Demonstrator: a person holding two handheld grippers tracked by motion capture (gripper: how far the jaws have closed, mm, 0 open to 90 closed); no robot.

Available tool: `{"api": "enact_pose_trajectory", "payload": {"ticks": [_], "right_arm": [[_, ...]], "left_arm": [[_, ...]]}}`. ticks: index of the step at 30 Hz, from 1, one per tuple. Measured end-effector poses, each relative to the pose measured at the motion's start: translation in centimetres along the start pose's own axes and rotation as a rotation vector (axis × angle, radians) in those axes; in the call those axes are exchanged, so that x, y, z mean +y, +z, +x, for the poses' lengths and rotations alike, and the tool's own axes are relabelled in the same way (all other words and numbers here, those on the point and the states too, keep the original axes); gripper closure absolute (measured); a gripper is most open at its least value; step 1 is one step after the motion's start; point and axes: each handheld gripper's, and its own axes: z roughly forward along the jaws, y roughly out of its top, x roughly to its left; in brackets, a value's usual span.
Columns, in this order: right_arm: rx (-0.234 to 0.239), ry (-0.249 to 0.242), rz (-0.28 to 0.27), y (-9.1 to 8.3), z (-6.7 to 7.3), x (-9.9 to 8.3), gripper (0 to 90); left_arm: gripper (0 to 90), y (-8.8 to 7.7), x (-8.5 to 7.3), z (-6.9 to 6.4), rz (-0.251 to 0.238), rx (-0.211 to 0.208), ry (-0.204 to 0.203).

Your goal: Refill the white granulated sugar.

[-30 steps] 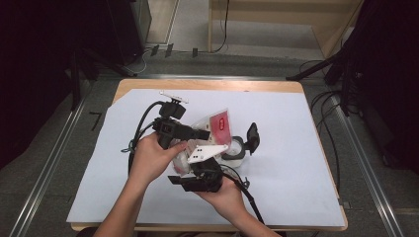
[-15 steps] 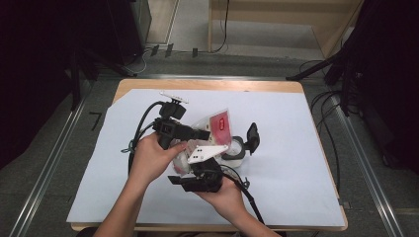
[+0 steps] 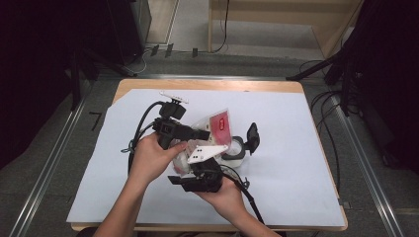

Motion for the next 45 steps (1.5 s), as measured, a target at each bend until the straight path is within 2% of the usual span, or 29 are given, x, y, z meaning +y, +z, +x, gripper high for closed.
{"api": "enact_pose_trajectory", "payload": {"ticks": [45], "right_arm": [[0.001,-0.003,-0.002,0.07,0.05,-0.01,63.6]], "left_arm": [[69.2,-0.02,-0.04,-0.12,-0.003,0.008,0.007]]}}
